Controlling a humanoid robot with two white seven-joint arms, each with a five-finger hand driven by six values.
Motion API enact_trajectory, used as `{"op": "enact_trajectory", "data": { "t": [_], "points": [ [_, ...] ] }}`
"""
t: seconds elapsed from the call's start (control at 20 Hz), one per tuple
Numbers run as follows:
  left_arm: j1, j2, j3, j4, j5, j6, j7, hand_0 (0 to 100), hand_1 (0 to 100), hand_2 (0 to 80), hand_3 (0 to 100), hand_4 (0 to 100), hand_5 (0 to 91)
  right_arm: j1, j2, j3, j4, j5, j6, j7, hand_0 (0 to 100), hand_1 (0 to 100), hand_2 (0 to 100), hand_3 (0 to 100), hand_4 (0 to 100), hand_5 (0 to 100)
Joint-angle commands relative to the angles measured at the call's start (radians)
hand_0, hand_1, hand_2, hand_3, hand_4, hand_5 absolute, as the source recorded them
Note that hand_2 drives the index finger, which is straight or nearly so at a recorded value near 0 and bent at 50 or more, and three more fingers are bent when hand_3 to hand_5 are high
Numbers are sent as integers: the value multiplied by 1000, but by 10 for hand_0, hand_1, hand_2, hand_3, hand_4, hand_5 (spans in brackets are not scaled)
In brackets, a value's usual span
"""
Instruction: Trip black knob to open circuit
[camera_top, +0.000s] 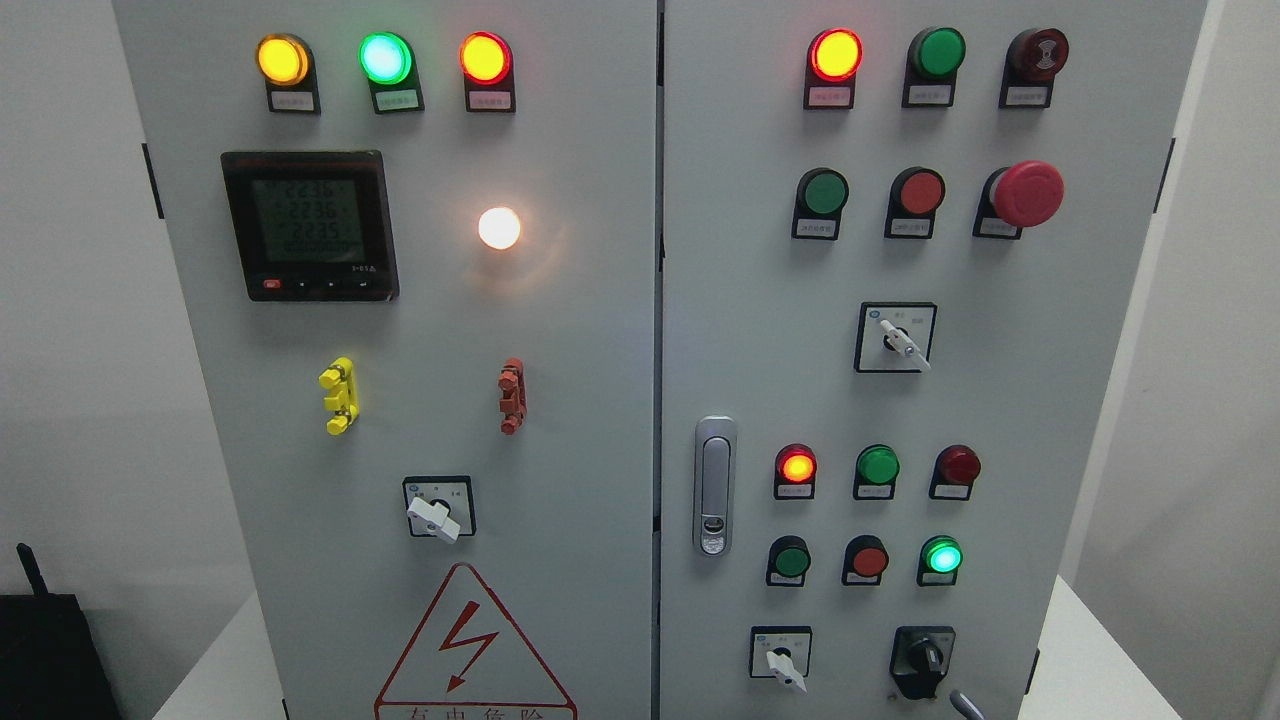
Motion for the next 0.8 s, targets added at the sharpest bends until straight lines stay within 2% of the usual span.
{"op": "enact_trajectory", "data": {
  "t": [0.0, 0.05, 0.2, 0.3, 0.35, 0.4, 0.5, 0.65, 0.75],
  "points": [
    [0, 0, 0, 0, -23, 4, 0, 120, 389, 0, 0, 0, 0, 56, -12, 2, -55, 0, -22, 0, 0, 0, 0, 1000, 918, 908],
    [0, 0, 0, 0, -23, 4, 0, 120, 389, 0, 0, 0, 0, 75, -11, 2, -70, 0, -25, 0, 0, 0, 0, 1000, 910, 901],
    [0, 0, 0, 0, -23, 5, 0, 120, 389, 0, 0, 0, 0, 113, -9, 1, -96, 0, -26, 0, 0, 0, 0, 935, 812, 785],
    [0, 0, 0, 0, -23, 5, 0, 120, 389, 0, 0, 0, 0, 133, -6, -1, -101, -2, -28, 2, 0, 0, 0, 715, 564, 560],
    [0, 0, 0, 0, -23, 4, 0, 120, 389, 0, 0, 0, 0, 141, -2, -1, -104, 0, -36, 2, 0, 0, 0, 699, 546, 556],
    [0, 0, 0, 0, -23, 4, 0, 120, 389, 0, 0, 0, 0, 145, 3, 1, -109, -2, -52, 2, 0, 0, 0, 569, 413, 460],
    [0, 0, 0, 0, -23, 4, 0, 120, 389, 0, 0, 0, 0, 158, 3, 1, -113, 0, -72, 3, 0, 0, 0, 488, 342, 414],
    [0, 0, 0, 0, -23, 5, 0, 120, 389, 0, 0, 0, 0, 171, 3, -1, -118, 0, -85, 8, 0, 0, 0, 343, 215, 282],
    [0, 0, 0, 0, -23, 5, 0, 120, 389, 0, 0, 0, 0, 179, 5, 4, -116, 0, -98, 11, 0, 0, 0, 204, 58, 124]
  ]
}}
